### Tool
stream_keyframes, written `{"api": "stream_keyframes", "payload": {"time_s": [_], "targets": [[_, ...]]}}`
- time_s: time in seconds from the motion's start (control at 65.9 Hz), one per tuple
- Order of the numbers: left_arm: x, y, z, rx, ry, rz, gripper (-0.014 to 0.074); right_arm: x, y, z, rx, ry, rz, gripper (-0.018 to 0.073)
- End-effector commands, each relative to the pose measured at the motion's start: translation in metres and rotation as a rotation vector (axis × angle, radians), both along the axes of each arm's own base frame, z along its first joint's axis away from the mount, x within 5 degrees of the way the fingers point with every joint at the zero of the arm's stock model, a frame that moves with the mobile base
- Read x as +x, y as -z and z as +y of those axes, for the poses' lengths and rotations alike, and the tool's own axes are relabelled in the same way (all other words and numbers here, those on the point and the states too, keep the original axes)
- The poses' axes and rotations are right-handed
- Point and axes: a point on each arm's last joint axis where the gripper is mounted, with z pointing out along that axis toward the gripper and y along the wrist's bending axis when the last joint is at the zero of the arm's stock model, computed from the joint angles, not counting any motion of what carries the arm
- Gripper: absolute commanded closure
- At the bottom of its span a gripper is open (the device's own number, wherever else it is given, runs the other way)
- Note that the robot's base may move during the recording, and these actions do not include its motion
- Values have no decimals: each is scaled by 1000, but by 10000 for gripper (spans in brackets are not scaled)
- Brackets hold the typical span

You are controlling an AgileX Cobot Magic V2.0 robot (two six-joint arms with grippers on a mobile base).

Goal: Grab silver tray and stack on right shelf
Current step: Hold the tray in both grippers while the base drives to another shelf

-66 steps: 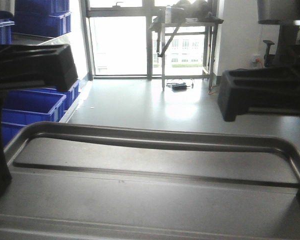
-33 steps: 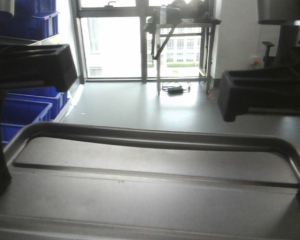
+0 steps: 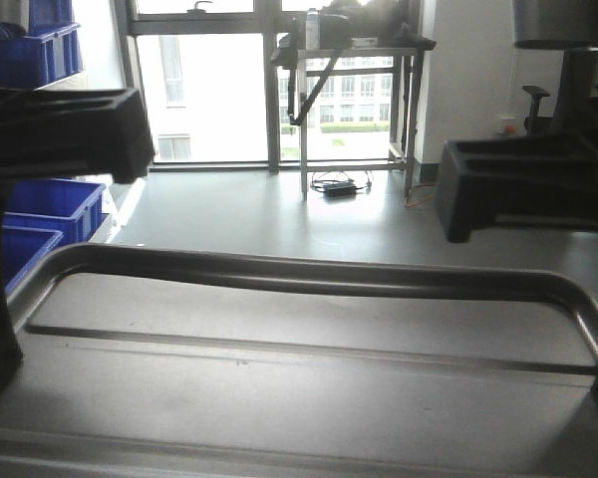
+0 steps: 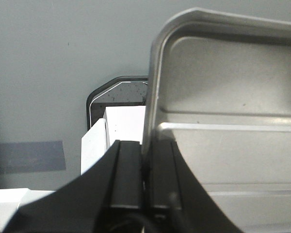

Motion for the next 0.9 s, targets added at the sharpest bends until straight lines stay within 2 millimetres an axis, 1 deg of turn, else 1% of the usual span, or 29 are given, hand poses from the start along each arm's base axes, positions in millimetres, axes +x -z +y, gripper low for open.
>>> {"api": "stream_keyframes", "payload": {"time_s": [0.0,0.88], "targets": [[-5,-10,24,202,-25,21,697,-3,-8,-20,-176,21,19,507],[-5,-10,24,203,-25,20,697,-3,-8,-20,-173,20,18,507]]}}
